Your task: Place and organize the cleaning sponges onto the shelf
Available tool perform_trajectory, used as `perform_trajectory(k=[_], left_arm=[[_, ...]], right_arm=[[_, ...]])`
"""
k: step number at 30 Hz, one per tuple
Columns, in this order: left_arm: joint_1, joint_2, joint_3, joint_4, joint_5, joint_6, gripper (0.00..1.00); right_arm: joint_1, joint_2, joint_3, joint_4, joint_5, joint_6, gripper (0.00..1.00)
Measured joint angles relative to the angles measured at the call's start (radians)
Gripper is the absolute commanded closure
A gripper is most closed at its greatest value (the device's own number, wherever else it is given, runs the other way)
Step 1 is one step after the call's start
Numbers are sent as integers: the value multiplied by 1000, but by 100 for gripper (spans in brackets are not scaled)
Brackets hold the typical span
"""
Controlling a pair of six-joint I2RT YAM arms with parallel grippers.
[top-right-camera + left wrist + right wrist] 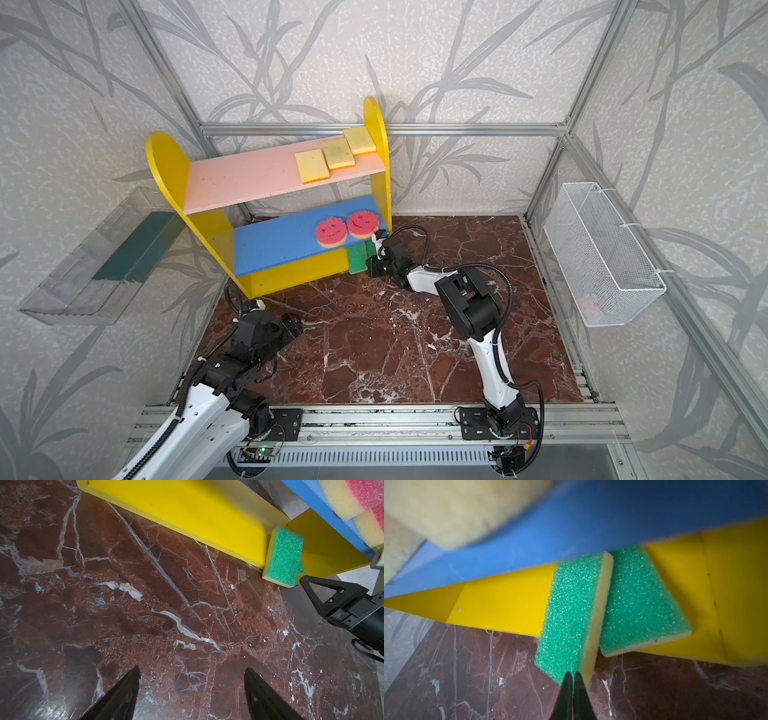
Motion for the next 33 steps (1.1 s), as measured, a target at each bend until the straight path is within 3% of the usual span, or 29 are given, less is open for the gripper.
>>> perform_trajectory(k=[3,13,19,29,33], left_arm=[[0,6,0,5,0,0,20],[0,30,0,23,3,-2,19],[0,38,0,33,4,-2,20],[0,45,0,39,4,-1,19],[0,44,0,40,4,-1,19]], right_arm=[[-3,0,-1,-1,-2,-2,50],[-27,18,-40,53,-73,84,49],[-44,56,-42,93,-118,138,55],[-47,101,-41,161,-194,214,56],[-47,105,-41,182,-211,241,64]])
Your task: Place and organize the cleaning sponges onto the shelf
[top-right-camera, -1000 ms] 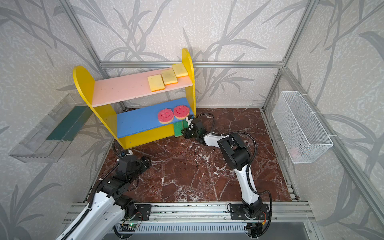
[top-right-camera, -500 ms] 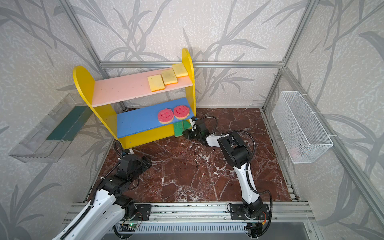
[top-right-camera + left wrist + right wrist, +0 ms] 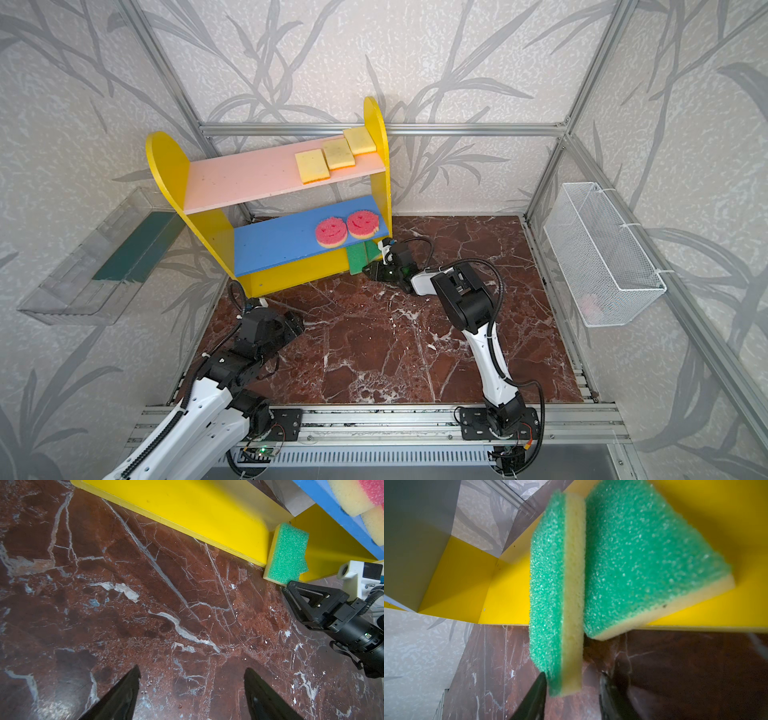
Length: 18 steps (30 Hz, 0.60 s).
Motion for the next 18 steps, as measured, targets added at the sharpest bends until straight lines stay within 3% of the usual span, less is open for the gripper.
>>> perform_trajectory(k=[11,18], left_arm=[[0,-28,0,-1,0,0,20],[0,-37,0,-2,0,-1,19]], right_arm=[[-3,2,0,32,-14,35,88],[-2,2,0,37,-29,26,90]])
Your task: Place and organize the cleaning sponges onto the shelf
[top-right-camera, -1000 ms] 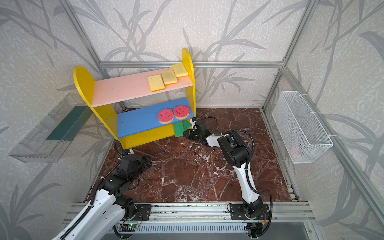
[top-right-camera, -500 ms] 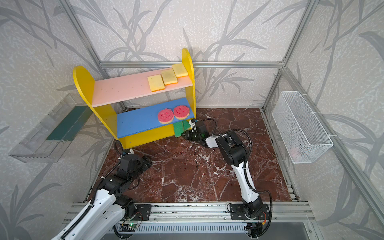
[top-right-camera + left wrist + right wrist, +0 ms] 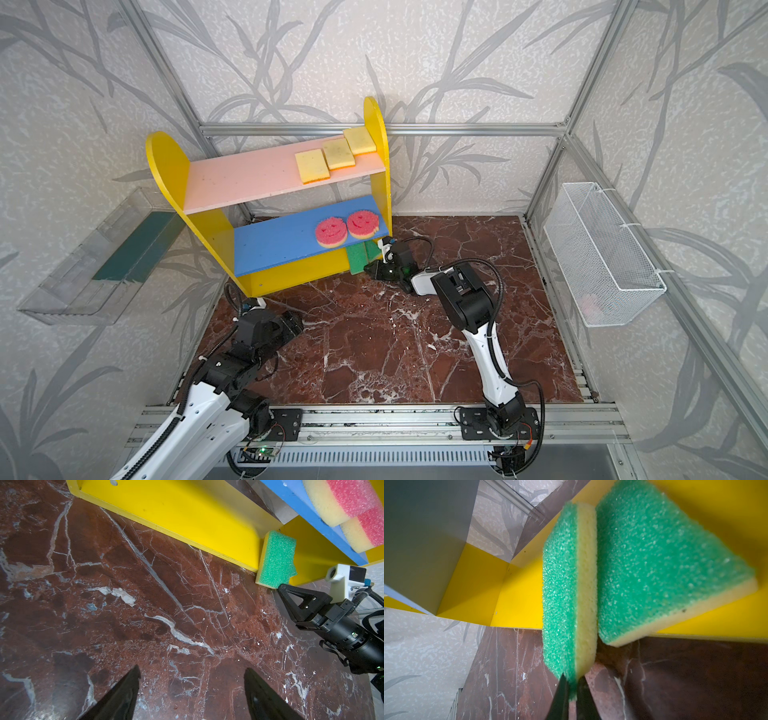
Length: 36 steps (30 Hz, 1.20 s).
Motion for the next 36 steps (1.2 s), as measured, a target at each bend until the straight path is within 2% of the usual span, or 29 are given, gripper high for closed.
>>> perform_trajectory(k=[12,22,25,32,36], left_arm=[[0,0,0,0,5,-1,20],[0,0,0,0,5,0,20],[0,0,0,0,4,0,19],[0,2,0,0,4,1,20],[0,7,0,0,4,2,19]], right_arm=[[17,-4,-26,12,-26,-54,91],[47,-15,-5,1,-29,-76,88],[50,-15,16,-1,-28,-77,82],[50,-15,43,-35,-10,-87,53],[50,-15,47,-51,-1,-92,47]])
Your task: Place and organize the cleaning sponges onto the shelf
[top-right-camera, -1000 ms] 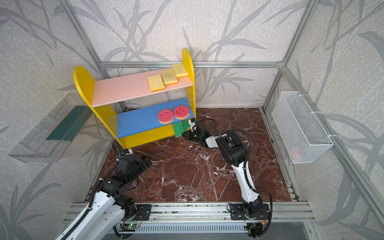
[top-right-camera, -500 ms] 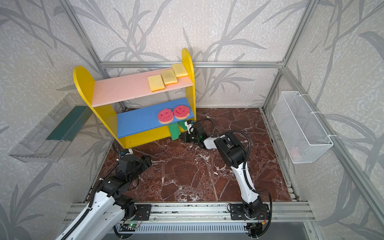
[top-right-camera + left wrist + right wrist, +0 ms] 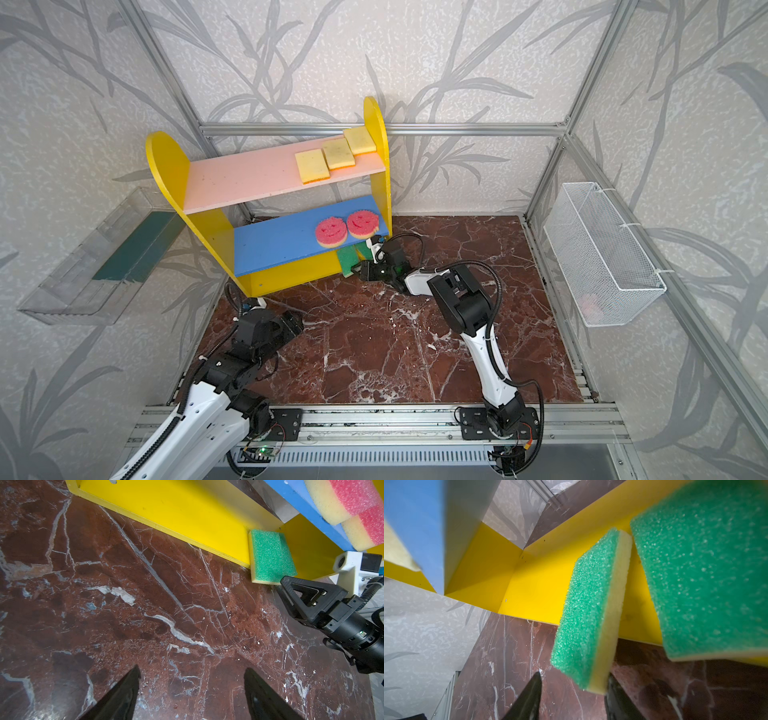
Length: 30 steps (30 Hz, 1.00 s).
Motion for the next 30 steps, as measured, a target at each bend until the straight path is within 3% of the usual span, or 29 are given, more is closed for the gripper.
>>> perform_trajectory(k=[7,13,17,21,24,30], left_arm=[[0,25,0,2,10,1,20],[0,44,0,8,30,-1,20],[0,48,0,22,35,-3,20],[-1,64,0,35,40,-3,28],[-1,110,0,80,60,-4,53],[-2,356,7,249,116,0,73]], right_arm=[[0,-4,-10,-5,12,-21,32],[0,-20,-37,-35,53,-57,10],[1,-59,-76,-58,98,-90,5],[1,-100,-105,-64,123,-111,5],[1,-130,-129,-61,132,-118,7],[-25,-217,-260,-34,105,-100,31]])
